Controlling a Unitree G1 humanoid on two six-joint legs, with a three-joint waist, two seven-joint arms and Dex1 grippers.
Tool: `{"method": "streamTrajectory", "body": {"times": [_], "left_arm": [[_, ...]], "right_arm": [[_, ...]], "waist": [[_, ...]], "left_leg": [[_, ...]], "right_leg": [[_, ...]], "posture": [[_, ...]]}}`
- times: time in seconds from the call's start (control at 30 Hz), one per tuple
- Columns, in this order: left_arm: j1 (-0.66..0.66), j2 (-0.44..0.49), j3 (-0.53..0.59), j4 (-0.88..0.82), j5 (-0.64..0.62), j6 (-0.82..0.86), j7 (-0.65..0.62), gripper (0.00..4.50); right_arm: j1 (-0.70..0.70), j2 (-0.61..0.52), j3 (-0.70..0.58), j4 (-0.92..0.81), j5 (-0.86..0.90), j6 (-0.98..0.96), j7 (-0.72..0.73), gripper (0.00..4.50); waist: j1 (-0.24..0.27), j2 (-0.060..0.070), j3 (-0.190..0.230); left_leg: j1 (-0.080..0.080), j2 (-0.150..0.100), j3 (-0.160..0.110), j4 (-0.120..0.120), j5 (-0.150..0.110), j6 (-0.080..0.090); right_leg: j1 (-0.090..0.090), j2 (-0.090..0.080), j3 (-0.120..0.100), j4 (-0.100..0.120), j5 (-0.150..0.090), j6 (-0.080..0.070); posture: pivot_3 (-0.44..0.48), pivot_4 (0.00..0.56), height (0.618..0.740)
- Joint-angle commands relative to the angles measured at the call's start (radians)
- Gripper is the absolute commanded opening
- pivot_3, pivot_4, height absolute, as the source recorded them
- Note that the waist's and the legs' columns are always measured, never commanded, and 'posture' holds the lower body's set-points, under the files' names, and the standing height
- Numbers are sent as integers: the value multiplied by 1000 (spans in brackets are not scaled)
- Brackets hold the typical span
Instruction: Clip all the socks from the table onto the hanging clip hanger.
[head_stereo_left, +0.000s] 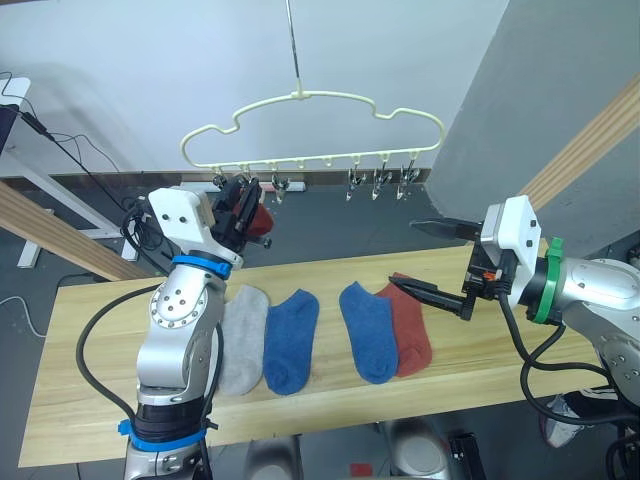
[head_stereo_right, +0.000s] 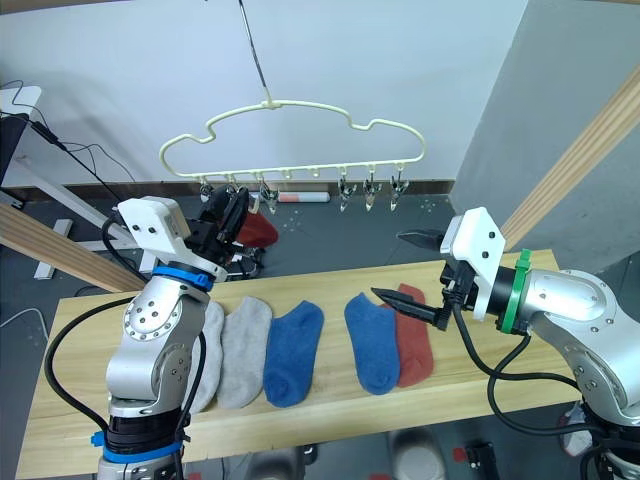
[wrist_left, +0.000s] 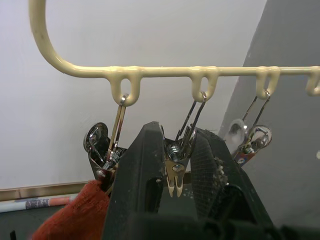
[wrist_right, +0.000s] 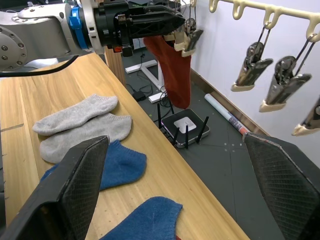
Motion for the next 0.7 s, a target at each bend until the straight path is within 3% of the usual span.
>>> {"method": "streamTrajectory", "body": {"times": [0.03,0.27,0.3,0.5,0.7], "left_arm": [[4,-7,23,-52,-10,-3,11,656],[3,-20,33,-55,-29,-10,5,656],[3,-20,32,-55,-28,-7,4,1362],[1,-19,25,-58,-17,5,13,3115],[4,1,3,-70,33,-5,16,3115]], "right_arm": [[6,-7,-11,-23,-2,-22,4,4500],[5,-7,-10,-24,-2,-21,2,4500],[5,-7,-10,-24,-3,-21,2,4500],[7,-9,-13,-26,0,-19,3,4500],[6,-14,-20,-24,8,-15,7,4500]], "waist": [[0,0,0],[0,0,0],[0,0,0],[0,0,0],[0,0,0]], "left_leg": [[0,0,0,0,0,0],[0,0,0,0,0,0],[0,0,0,0,0,0],[0,0,0,0,0,0],[0,0,0,0,0,0]], "right_leg": [[0,0,0,0,0,0],[0,0,0,0,0,0],[0,0,0,0,0,0],[0,0,0,0,0,0],[0,0,0,0,0,0]], "posture": [[-272,341,737],[-272,341,737],[-272,341,737],[-271,343,737],[-271,344,737]]}}
